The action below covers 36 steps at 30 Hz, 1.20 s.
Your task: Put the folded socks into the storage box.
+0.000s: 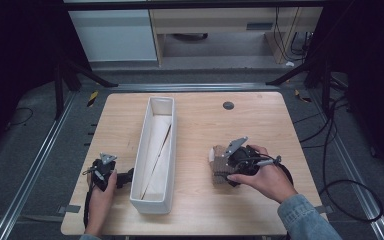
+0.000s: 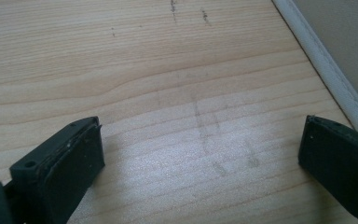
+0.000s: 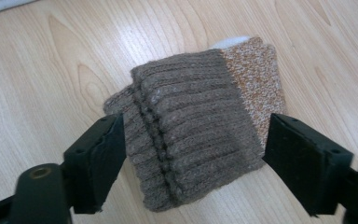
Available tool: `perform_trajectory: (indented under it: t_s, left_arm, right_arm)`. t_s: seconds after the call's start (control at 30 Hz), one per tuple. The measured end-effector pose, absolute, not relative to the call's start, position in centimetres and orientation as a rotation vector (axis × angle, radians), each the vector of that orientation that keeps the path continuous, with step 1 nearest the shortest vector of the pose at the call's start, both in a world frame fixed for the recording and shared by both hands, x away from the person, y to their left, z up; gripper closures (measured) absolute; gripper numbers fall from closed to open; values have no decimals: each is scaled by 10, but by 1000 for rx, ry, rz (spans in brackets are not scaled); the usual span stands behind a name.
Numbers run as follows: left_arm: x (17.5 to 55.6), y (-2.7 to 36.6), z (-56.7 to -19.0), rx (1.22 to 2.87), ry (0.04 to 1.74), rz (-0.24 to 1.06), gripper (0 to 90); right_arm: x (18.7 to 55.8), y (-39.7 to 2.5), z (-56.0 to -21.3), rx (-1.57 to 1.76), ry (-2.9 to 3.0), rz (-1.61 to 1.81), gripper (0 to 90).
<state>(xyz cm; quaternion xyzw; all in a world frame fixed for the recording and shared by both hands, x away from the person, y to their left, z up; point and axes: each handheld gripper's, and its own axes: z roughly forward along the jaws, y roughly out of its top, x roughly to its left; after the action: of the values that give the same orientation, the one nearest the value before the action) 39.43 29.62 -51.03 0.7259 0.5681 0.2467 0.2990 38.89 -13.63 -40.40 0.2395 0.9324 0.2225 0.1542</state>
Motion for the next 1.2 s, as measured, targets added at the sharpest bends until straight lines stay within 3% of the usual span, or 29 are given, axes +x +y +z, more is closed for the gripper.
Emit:
perform_trajectory:
  t_s: [0.13,0.47,1.2]
  left_arm:
    - [394,296,-510,1929,1507,654,0]
    - [394,296,-510,1933,1502,653,0]
    - [394,296,-510,1940,1494,649,0]
  right_arm:
    - [389,-132,-403,635,2698,620,137]
    - [390,-126,-405,582,2723,601,99]
    - [385,-120,-416,500,2762,561,142]
